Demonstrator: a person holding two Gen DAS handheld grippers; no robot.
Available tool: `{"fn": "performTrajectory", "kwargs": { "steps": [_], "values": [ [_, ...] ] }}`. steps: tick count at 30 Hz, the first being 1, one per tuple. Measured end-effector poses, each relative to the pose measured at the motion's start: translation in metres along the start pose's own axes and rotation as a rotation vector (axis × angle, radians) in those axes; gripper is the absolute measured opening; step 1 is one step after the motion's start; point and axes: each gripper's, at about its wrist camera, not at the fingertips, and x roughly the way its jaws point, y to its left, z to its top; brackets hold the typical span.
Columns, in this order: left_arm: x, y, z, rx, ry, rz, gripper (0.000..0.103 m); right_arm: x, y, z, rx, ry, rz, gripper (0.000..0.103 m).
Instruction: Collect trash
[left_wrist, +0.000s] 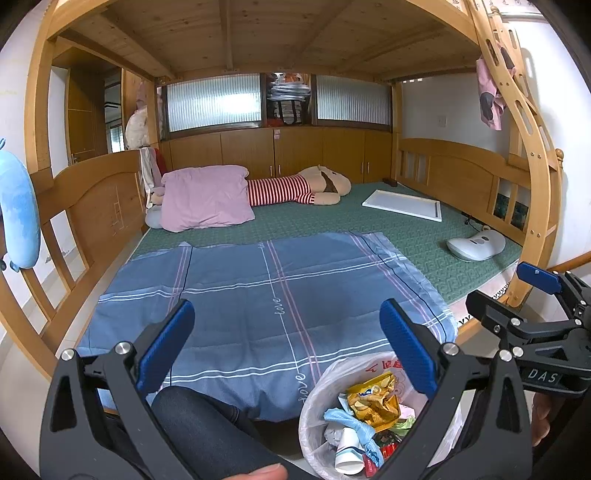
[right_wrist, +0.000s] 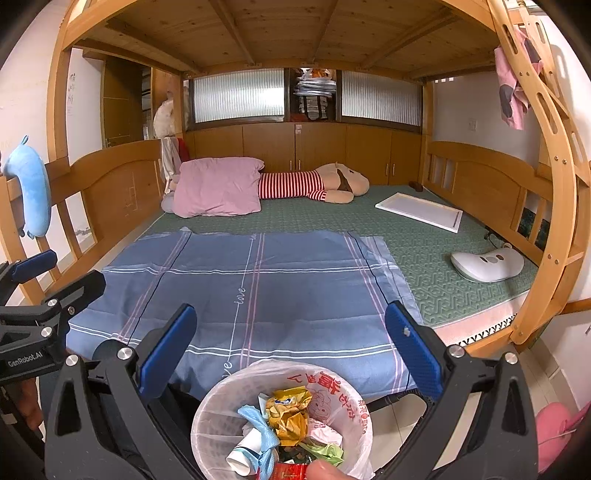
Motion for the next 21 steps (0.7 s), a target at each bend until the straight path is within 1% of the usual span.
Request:
{"fn": "performTrajectory", "kwargs": {
  "steps": [21],
  "values": [
    [0.0009, 0.0008, -0.0045, -0.002, 0.008, 0.004, 0.1, 0.0047, -0.0016, -0.0015, 0.01, 0.014, 0.0, 0.1]
  ]
}}
